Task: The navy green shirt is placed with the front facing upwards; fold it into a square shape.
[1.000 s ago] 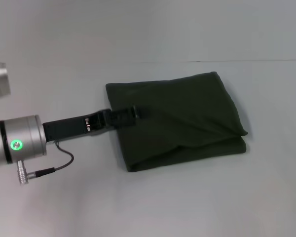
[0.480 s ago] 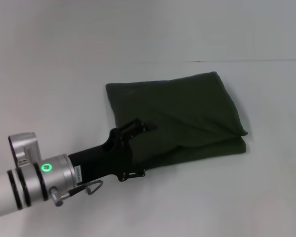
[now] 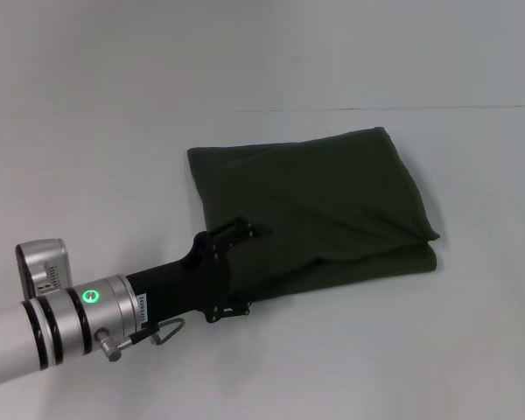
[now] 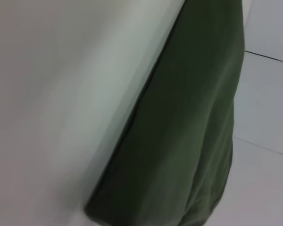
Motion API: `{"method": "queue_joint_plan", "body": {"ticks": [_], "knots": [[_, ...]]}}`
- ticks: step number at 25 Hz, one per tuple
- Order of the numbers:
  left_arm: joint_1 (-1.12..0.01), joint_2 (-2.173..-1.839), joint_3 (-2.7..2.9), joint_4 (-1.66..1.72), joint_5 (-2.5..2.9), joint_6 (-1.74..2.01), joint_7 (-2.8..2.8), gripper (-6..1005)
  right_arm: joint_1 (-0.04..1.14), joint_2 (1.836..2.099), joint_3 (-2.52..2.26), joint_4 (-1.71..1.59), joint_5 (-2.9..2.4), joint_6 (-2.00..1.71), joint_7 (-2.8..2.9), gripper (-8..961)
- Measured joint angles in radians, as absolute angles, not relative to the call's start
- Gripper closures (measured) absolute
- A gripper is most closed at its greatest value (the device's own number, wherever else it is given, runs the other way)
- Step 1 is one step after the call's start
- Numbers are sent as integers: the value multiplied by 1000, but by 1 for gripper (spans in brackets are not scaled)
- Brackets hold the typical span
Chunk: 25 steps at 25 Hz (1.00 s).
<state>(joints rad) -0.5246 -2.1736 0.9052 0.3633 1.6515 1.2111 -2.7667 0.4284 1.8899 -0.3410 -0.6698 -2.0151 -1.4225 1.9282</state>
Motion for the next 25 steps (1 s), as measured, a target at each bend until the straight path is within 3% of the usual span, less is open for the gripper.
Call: {"method": "queue_joint_plan", "body": {"ticks": [25], "knots": [[-535,-2177,966,376,1646,1134,-2741,64,429,1890,-341,-672,-2015,-1412,1928,442]]}}
